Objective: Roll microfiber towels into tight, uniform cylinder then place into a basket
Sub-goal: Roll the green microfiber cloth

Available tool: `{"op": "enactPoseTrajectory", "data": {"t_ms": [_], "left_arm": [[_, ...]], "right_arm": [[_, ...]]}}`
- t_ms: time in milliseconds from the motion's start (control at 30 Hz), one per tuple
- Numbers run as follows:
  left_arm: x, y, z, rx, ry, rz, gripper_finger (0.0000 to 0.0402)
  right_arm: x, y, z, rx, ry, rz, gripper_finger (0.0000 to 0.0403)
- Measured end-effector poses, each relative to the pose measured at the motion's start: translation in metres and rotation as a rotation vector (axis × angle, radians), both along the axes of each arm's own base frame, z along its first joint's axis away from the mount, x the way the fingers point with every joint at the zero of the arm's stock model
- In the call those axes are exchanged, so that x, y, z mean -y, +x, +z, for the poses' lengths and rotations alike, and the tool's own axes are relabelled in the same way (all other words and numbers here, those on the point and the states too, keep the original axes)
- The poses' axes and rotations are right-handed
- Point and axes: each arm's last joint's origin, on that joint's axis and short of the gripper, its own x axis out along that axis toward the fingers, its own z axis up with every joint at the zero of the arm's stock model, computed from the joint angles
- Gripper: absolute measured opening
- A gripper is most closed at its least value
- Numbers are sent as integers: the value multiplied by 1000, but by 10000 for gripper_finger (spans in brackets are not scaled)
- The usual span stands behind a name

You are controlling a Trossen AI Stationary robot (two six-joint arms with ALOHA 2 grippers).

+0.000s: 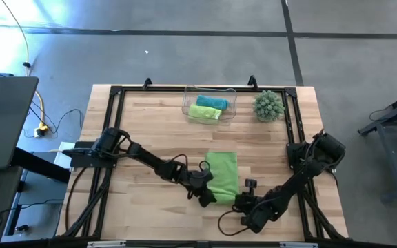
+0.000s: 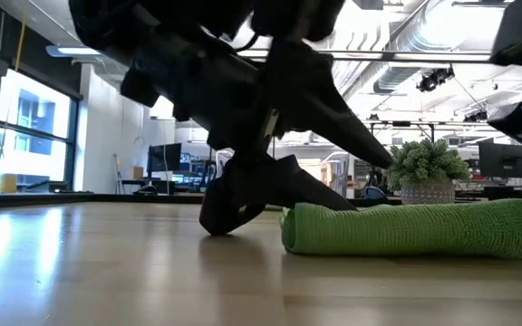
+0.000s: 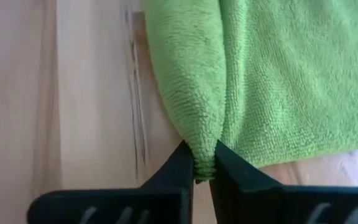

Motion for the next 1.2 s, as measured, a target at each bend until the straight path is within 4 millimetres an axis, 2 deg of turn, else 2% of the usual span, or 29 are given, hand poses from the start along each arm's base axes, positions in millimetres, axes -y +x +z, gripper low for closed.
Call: {"op": "enactPoseTrajectory", "data": {"t_ms": [167,267,333,433,533,667,767,1000,1200], "left_arm": [[3,-4,19,160,268,-212,172],[7,-4,43,323,428,-351,172],[12,-7,51,398,562,-441,172],[26,-12,49,463,793,-561,172],[40,-15,47,490,1030,-597,172],[47,-20,32,357,1264,-540,172],[48,-19,27,330,1293,-500,172],[42,-18,-1,253,1236,-499,172],[27,-11,-6,200,1096,-348,172]], "right_arm": [[0,-1,-1,-27,77,-69,12],[0,-3,-1,-53,124,-119,5],[0,-3,-1,-53,148,-156,5],[0,-3,0,-49,171,-188,3],[0,-2,0,-51,182,-194,2],[2,1,0,-61,202,-202,1],[4,3,1,-72,219,-208,1],[7,6,4,-79,244,-212,1],[7,7,8,-74,282,-207,0]]}}
